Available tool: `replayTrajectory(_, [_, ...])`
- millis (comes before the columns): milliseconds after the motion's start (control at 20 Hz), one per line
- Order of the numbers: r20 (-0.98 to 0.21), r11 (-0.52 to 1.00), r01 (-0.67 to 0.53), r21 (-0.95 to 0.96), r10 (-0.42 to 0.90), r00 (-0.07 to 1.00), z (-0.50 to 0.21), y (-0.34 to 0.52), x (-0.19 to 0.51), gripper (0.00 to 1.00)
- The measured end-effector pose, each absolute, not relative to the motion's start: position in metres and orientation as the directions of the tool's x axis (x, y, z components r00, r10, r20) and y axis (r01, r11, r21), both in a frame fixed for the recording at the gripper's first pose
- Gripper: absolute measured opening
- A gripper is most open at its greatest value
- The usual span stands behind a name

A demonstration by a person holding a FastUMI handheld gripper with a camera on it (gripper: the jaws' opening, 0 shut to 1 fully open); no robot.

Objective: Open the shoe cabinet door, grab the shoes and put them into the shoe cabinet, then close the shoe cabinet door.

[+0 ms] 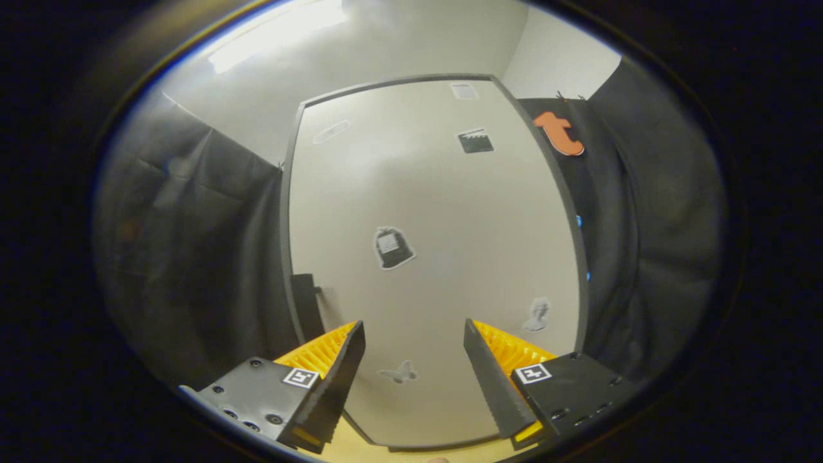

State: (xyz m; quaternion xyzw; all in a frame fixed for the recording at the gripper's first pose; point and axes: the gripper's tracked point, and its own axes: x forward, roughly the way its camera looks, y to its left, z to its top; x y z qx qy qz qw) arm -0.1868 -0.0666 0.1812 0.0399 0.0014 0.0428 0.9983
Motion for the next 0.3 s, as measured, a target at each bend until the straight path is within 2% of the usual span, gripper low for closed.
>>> replayTrajectory(300, [0.016,0.995,-0.094,0.044,0.093,0.996,0.2,-0.129,-0.201,0.94])
